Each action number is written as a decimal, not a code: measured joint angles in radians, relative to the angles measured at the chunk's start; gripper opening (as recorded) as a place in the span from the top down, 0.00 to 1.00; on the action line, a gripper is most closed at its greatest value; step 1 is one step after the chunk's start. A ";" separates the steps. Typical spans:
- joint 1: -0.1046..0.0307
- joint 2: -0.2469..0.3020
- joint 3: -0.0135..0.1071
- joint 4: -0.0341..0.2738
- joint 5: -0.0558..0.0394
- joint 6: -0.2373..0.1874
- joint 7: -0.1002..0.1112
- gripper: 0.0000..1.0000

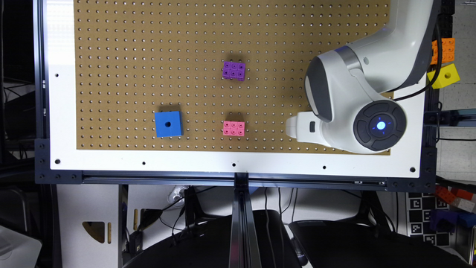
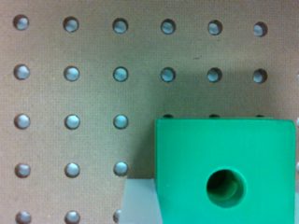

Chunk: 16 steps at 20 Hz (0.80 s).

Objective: Pick up green block.

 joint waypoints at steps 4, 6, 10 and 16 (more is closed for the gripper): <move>0.000 0.000 -0.001 0.000 -0.0001 -0.002 0.000 1.00; 0.000 0.000 -0.001 0.000 -0.0001 -0.003 0.000 1.00; 0.000 -0.004 -0.003 0.000 -0.0002 -0.005 0.000 1.00; -0.004 -0.085 -0.004 0.000 -0.0002 -0.095 0.000 1.00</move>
